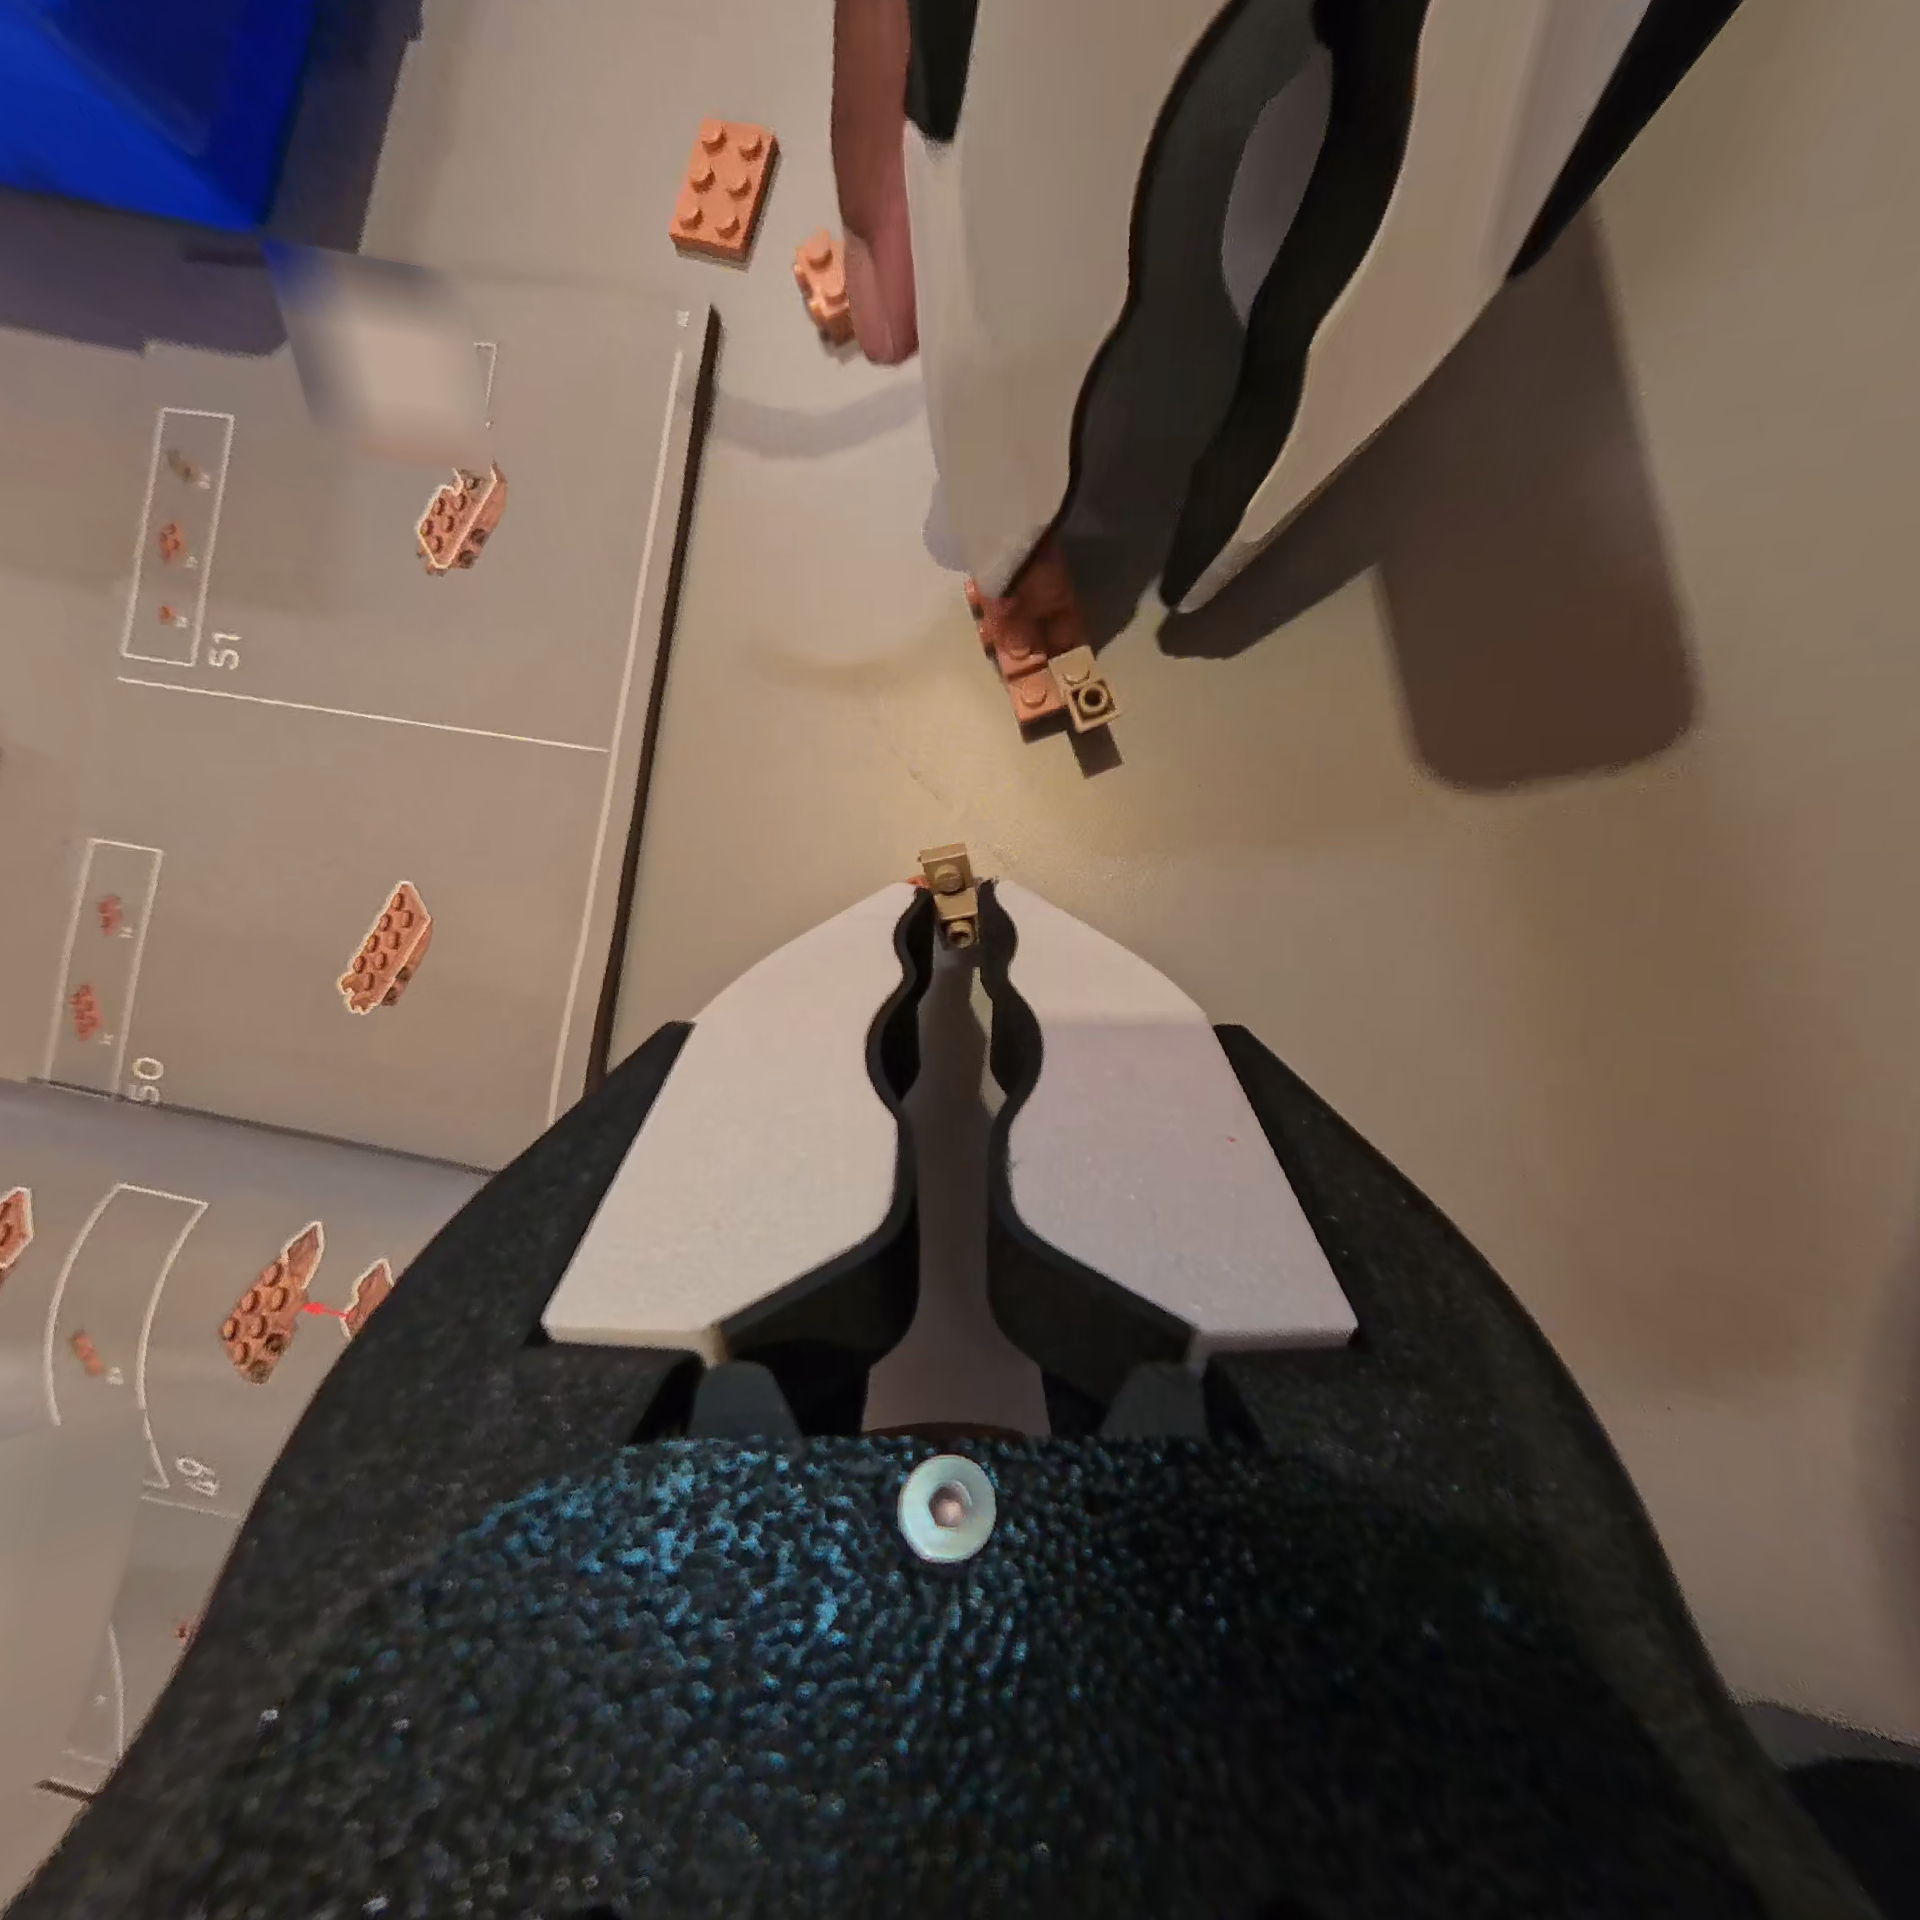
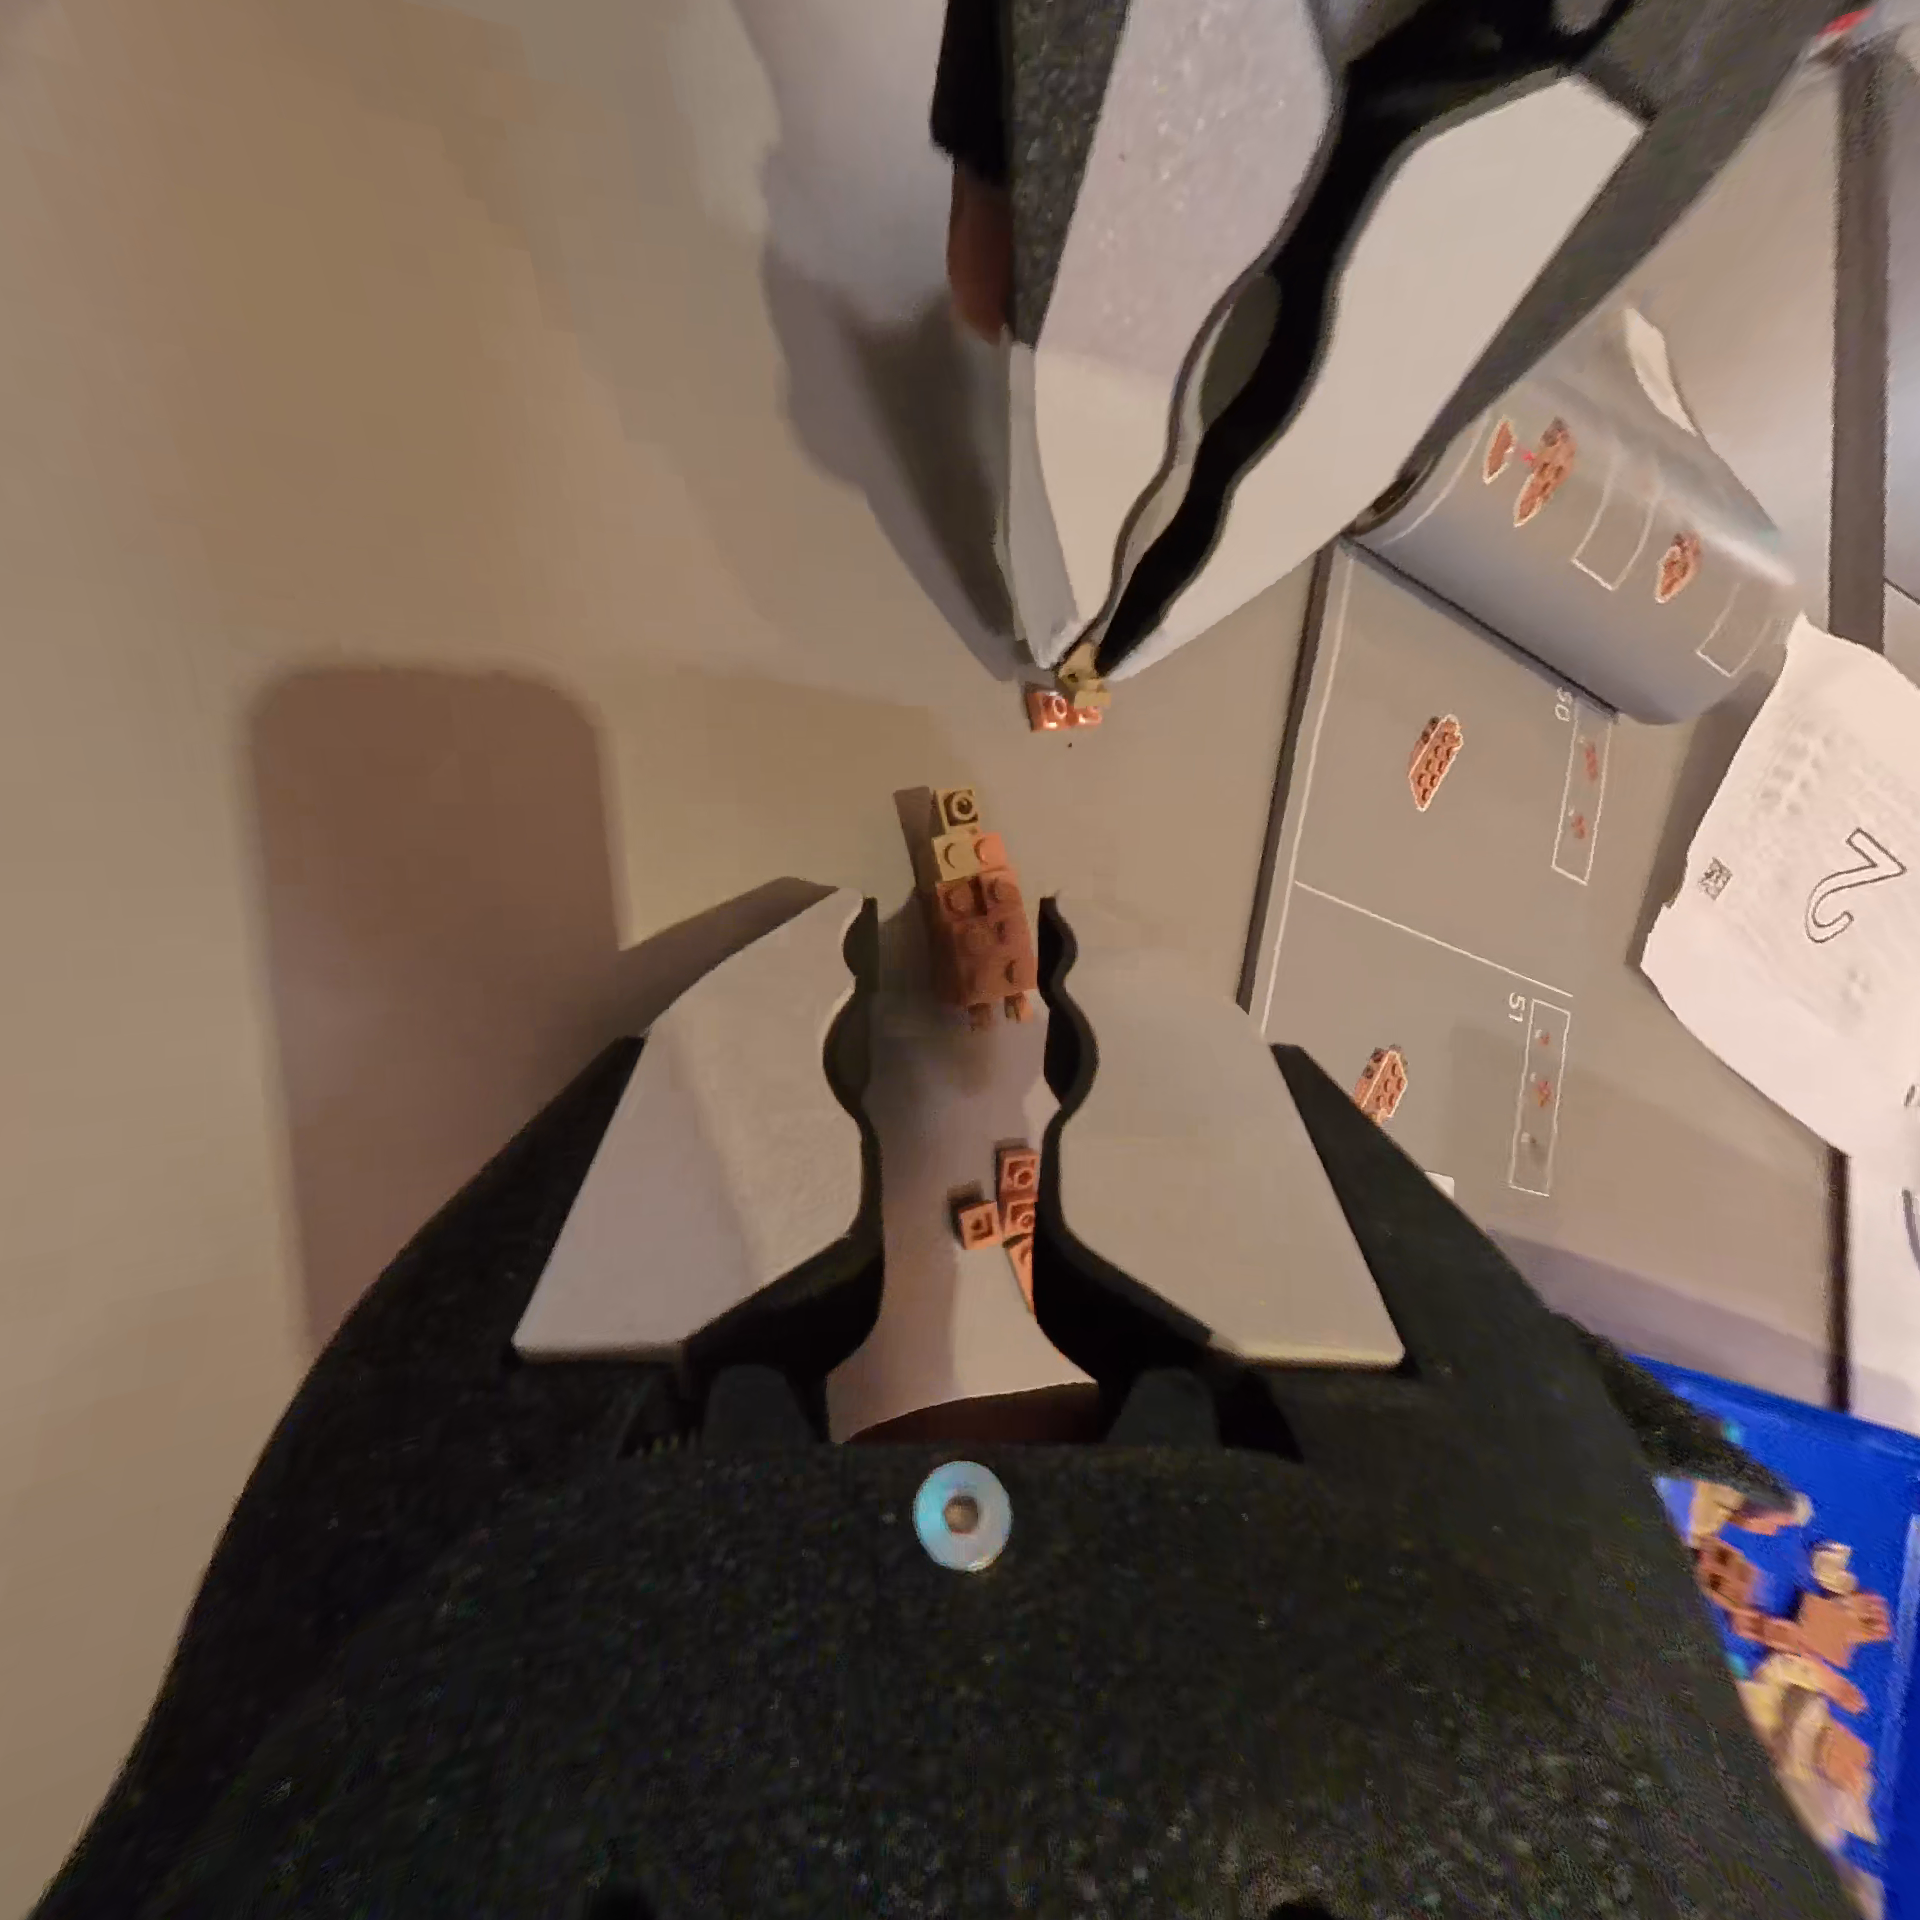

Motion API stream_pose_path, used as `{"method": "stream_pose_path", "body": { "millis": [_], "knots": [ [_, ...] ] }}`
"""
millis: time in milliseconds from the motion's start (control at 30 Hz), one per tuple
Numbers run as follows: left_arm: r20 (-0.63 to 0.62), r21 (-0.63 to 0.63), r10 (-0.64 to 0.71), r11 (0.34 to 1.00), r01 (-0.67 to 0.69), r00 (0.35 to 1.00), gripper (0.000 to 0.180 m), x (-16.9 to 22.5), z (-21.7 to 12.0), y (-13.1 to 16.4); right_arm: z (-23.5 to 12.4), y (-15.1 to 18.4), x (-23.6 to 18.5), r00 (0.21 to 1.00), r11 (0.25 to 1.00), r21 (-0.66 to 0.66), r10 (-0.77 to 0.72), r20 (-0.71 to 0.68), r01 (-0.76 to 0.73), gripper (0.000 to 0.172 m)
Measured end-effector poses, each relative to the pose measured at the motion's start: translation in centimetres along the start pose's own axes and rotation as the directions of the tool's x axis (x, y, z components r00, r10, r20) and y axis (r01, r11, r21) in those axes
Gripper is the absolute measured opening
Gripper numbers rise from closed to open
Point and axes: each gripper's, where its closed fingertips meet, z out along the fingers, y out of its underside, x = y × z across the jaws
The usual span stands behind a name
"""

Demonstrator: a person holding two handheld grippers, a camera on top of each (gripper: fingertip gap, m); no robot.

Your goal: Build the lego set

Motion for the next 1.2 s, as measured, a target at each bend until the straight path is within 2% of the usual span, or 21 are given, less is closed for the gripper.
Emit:
{"method": "stream_pose_path", "body": {
  "millis": [133,333,467,667,1033,1133,1200],
  "knots": [
    [0.007,0.0,0.003,1.0,-0.003,1.0,0.008,0.0,0.0,-0.1,-0.4,-1.3,0.3,0.994,0.987,0.119,0.107,0.011,-0.108,0.028],
    [0.013,0.007,0.007,1.0,-0.007,1.0,0.008,0.0,-0.1,-0.3,0.8,-0.2,-0.8,0.996,0.996,0.022,0.082,0.045,-0.083,0.025],
    [0.012,-0.002,0.011,1.0,-0.011,1.0,0.008,0.0,0.1,-0.2,0.4,0.6,-0.3,0.997,0.996,-0.047,0.07,-0.02,-0.07,0.024],
    [0.012,0.002,0.013,1.0,-0.013,1.0,0.008,0.1,0.1,-0.4,0.4,0.9,-1.2,0.998,0.993,-0.101,0.054,-0.037,-0.057,0.023],
    [0.011,0.006,0.026,1.0,-0.026,1.0,0.008,0.4,0.1,-0.7,0.6,0.8,-0.8,0.995,0.991,-0.124,0.048,-0.088,-0.058,0.027],
    [0.005,0.003,0.029,1.0,-0.029,1.0,0.008,0.6,0.2,-0.7,0.6,0.8,-1.6,0.997,0.988,-0.136,0.061,-0.051,-0.068,0.015],
    [0.0,-0.001,0.037,0.999,-0.037,0.999,0.008,0.7,0.3,-0.7,0.6,0.7,-1.9,0.997,0.989,-0.135,0.057,-0.049,-0.063,0.013]
  ]
}}
